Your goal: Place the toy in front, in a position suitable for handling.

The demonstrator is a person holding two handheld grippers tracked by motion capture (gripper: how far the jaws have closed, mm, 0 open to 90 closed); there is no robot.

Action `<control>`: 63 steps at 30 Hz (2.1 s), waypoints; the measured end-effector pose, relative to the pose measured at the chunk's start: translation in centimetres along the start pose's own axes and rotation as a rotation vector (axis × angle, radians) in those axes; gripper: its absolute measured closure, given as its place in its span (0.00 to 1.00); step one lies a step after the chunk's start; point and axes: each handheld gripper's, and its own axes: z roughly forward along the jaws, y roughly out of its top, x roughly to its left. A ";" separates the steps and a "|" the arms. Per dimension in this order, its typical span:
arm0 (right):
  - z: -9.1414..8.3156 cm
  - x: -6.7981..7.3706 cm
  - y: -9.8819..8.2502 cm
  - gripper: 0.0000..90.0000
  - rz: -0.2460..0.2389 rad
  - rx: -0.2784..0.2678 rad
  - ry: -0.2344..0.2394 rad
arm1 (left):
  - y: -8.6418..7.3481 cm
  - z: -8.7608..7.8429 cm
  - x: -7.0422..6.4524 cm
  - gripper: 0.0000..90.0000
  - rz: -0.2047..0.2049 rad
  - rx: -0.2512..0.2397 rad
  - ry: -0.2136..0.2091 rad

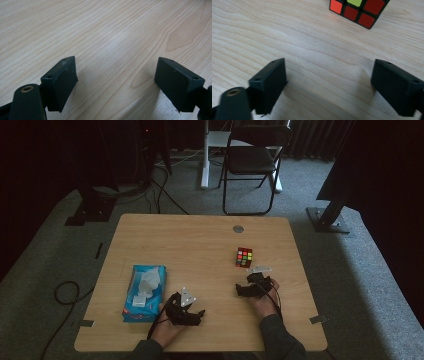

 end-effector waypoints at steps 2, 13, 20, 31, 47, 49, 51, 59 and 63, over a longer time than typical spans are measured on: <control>0.0 0.0 0.2 0.16 0.004 0.012 -0.014 | 0.0 0.0 0.0 0.20 0.000 0.000 0.000; -0.5 -0.7 2.3 0.16 0.062 -0.081 -0.030 | 0.0 0.0 0.0 0.20 -0.001 0.000 0.000; 0.4 -1.4 3.5 0.15 0.108 -0.097 -0.048 | 0.0 0.0 0.0 0.20 0.000 -0.001 0.000; 1.4 -1.8 5.3 0.13 0.137 -0.136 -0.095 | 0.0 0.0 0.0 0.20 0.001 0.000 -0.001; 3.8 -2.5 6.6 0.25 0.188 -0.101 -0.097 | 0.0 0.0 0.0 0.20 0.001 0.000 -0.001; 3.6 -2.6 6.6 0.30 0.178 -0.110 -0.096 | 0.0 0.0 0.0 0.20 0.001 -0.001 -0.002; 3.5 -2.8 6.5 0.36 0.173 -0.112 -0.087 | 0.0 0.0 0.0 0.20 0.002 0.001 -0.001; 3.0 -3.1 6.2 0.38 0.123 -0.118 -0.061 | 0.0 0.0 0.0 0.20 0.002 0.000 -0.001; 2.8 -2.8 6.0 0.38 0.098 -0.117 -0.043 | 0.0 0.0 0.0 0.20 0.001 0.000 -0.001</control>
